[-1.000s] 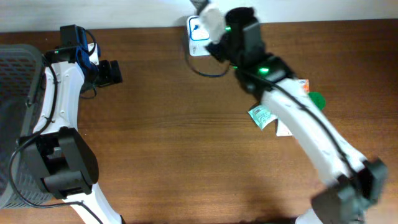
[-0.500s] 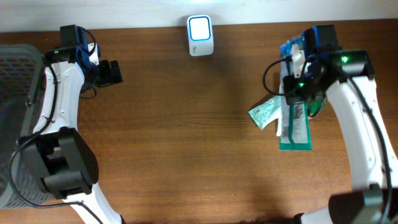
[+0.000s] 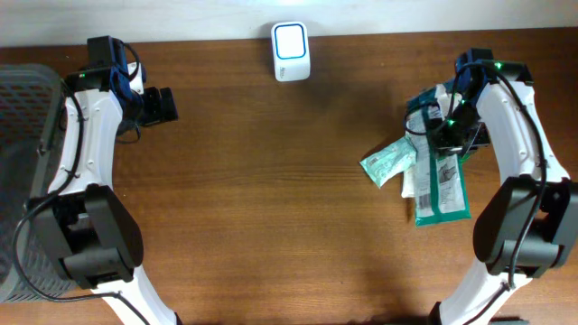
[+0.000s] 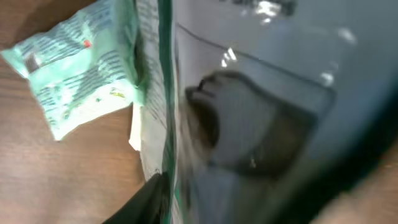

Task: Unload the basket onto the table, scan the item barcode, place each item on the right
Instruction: 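Carry the glove package right and lay it on the table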

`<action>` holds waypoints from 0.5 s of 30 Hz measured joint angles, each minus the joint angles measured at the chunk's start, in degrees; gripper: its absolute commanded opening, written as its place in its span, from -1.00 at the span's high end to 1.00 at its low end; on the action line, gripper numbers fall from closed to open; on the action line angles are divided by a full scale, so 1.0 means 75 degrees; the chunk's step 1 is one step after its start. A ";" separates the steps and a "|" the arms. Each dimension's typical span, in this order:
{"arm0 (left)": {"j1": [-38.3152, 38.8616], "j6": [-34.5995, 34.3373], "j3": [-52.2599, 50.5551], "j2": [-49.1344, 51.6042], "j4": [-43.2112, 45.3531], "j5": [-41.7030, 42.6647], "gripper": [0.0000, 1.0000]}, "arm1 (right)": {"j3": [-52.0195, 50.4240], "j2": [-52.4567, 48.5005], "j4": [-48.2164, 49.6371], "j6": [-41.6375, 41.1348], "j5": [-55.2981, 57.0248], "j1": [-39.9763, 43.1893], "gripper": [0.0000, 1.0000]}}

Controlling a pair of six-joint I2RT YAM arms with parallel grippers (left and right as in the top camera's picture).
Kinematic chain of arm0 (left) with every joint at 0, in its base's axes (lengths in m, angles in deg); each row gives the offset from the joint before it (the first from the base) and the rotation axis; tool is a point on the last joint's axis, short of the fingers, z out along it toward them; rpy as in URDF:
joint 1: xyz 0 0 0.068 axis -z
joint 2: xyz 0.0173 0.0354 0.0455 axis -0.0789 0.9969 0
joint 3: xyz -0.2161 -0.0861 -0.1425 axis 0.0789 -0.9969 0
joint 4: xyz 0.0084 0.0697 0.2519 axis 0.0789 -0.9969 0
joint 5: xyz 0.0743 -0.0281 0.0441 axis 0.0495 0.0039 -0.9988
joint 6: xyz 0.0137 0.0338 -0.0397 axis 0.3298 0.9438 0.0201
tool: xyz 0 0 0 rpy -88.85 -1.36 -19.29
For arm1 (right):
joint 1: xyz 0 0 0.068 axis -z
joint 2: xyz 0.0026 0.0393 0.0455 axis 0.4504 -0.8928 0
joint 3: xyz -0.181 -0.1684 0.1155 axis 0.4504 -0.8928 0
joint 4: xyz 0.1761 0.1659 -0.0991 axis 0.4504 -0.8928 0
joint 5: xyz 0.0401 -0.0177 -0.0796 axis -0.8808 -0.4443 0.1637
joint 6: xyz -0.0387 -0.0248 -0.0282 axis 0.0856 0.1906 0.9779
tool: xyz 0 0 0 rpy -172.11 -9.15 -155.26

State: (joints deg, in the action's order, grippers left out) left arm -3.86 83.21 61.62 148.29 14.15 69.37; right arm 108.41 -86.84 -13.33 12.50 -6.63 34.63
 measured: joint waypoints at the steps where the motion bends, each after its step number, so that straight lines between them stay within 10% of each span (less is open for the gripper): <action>1: 0.0000 0.0000 0.0000 0.0000 0.0000 0.0000 -0.99 | 0.0000 0.0000 0.0009 0.0015 -0.0003 0.0000 0.22; 9: 0.0000 0.0000 0.0000 0.0000 0.0000 0.0000 -0.99 | 0.0364 0.0000 -0.0236 -0.0047 -0.0029 0.0128 -0.16; 15: 0.0000 0.0000 0.0000 0.0000 -0.0003 -0.0003 -0.99 | 0.2022 0.0487 -0.1498 -0.0175 -0.0198 0.0233 -0.82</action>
State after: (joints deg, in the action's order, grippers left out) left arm -3.86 83.21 61.62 148.29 14.13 69.35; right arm 123.58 -83.19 -24.56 11.18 -8.12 36.37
